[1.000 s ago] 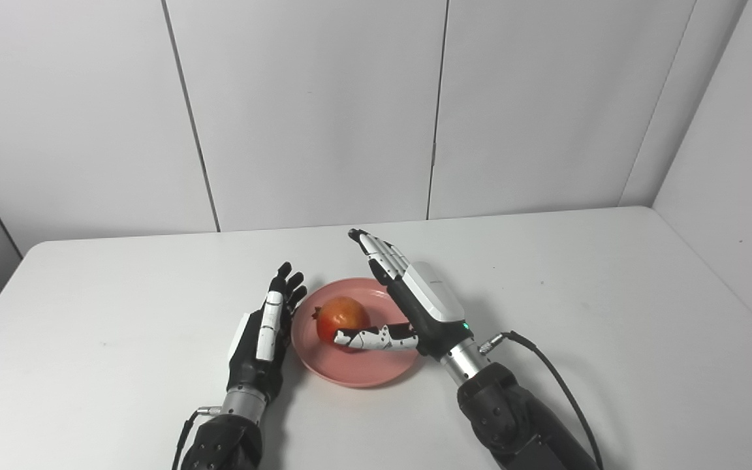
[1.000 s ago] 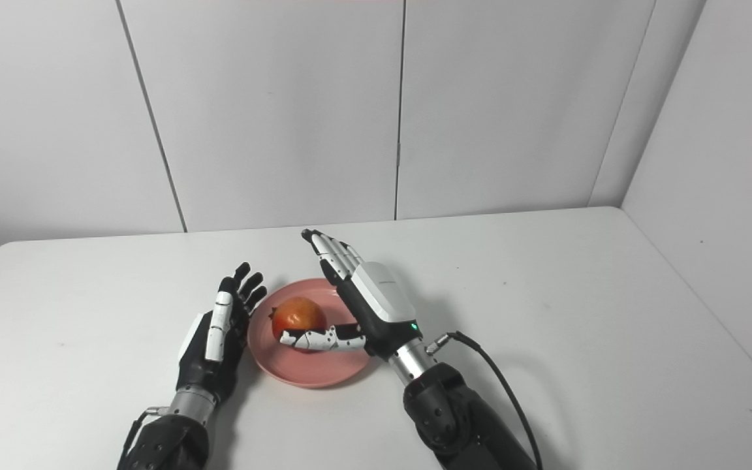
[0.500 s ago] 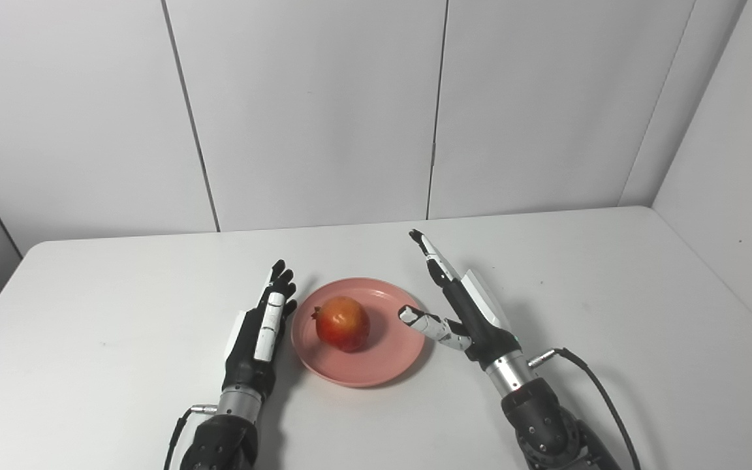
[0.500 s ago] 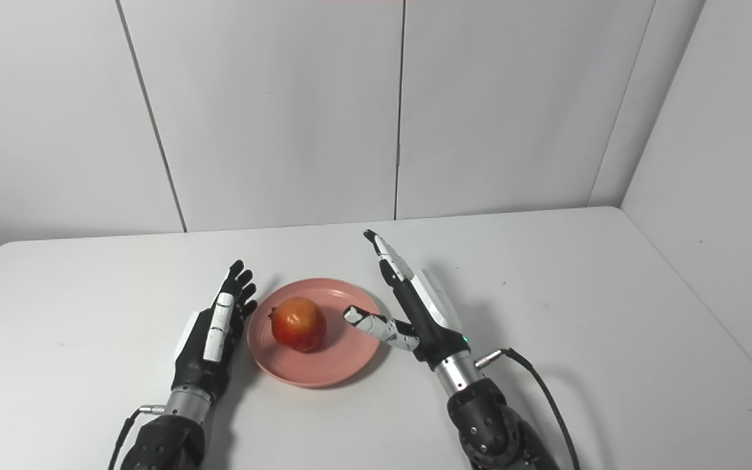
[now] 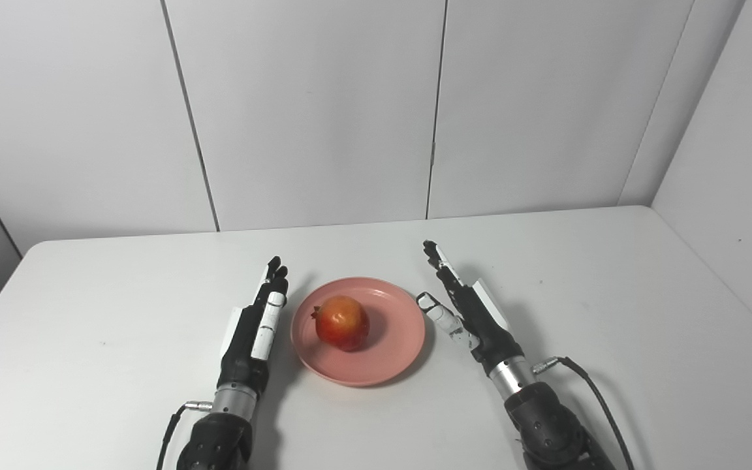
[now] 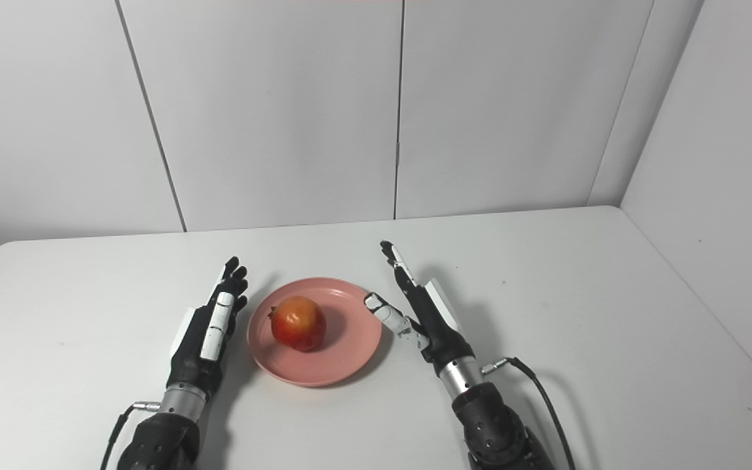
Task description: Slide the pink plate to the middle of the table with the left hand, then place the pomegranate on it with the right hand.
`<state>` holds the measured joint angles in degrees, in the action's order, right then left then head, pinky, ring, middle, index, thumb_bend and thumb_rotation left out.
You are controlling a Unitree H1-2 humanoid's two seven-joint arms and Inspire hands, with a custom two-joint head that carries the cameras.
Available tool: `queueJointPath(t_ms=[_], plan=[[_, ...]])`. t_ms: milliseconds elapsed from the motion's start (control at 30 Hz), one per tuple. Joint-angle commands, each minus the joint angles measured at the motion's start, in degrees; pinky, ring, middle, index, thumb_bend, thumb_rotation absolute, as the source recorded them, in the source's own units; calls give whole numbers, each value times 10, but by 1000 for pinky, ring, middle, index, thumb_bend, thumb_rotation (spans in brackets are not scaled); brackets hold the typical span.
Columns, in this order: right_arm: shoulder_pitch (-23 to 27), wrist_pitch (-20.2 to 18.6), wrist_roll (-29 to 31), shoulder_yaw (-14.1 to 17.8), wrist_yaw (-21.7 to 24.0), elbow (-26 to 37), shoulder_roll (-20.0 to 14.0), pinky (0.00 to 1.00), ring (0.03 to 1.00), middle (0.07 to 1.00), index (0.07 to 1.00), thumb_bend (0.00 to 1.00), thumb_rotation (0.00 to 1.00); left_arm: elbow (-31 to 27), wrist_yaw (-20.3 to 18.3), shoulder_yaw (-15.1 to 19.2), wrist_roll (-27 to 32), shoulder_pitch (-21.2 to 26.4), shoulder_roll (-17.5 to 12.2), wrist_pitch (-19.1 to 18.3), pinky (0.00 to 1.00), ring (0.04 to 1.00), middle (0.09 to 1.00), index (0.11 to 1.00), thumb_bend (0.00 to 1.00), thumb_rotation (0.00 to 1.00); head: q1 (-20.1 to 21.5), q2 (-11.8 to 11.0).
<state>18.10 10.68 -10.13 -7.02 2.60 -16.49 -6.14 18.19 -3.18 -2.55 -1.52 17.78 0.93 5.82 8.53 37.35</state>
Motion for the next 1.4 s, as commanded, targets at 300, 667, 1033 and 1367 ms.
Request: queueJointPath(t_ms=[300,667,1033,1367], plan=[[6,-12,80,47,-9,19,55,1000,1000,1000,1000,747,987,-9,4,-3,-12,10,-6,17,1000,1000,1000,1000,638,1000,0,-1],[-26,-45,118,62,-16,80,77,1000,1000,1000,1000,709,1000,-42,-5,-4,-3,-5,-2,-7,1000,1000,1000,1000,646,1000,-5,2],[-47,-90,128,64,-16,127,85,1000,1000,1000,1000,685,1000,-77,-18,2,38,-11,8,-37,1000,1000,1000,1000,650,1000,-71,8],[-57,-69,140,65,-1,103,69,1000,1000,1000,1000,727,953,-91,-19,-7,33,-22,13,-46,1000,1000,1000,1000,666,1000,-96,6]])
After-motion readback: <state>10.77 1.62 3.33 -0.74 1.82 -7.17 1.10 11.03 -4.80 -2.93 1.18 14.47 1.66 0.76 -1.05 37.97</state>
